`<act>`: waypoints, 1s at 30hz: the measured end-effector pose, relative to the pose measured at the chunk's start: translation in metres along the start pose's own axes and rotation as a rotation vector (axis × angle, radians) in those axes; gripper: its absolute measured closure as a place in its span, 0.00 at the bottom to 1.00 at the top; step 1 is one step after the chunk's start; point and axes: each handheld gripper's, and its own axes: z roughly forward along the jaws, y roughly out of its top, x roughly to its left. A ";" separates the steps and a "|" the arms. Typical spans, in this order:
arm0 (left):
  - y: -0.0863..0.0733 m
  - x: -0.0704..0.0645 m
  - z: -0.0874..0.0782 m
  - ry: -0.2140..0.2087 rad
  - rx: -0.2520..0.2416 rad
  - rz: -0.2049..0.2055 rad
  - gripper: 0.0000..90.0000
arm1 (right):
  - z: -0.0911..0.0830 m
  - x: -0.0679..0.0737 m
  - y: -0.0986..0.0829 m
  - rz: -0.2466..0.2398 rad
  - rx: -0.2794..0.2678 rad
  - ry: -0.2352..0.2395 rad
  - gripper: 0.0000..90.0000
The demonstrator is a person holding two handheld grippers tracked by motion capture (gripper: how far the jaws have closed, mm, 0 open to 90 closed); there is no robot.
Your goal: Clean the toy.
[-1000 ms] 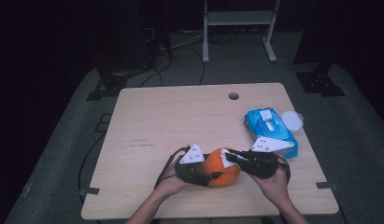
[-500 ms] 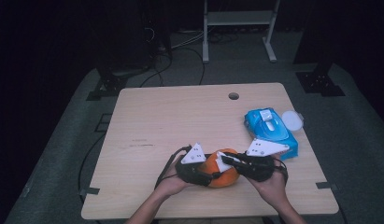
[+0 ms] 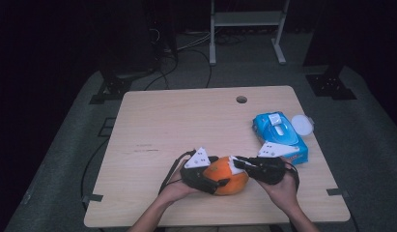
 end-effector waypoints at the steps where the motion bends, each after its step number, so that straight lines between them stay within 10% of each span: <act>1: -0.001 0.002 -0.001 -0.002 -0.003 0.003 0.12 | -0.001 -0.005 -0.002 0.015 0.000 -0.002 0.90; 6: -0.018 0.014 0.006 -0.053 0.005 -0.081 0.08 | -0.002 -0.017 -0.007 0.056 0.004 -0.001 0.89; 15: -0.014 0.004 0.008 -0.013 0.023 -0.050 0.20 | 0.002 0.009 0.004 -0.019 -0.007 0.033 0.89; 24: -0.021 0.007 0.014 -0.055 -0.013 -0.049 0.06 | -0.001 -0.015 -0.006 0.061 -0.007 0.012 0.89; 30: -0.012 0.003 0.004 -0.010 -0.013 -0.026 0.31 | -0.002 -0.006 0.000 0.039 -0.022 0.015 0.89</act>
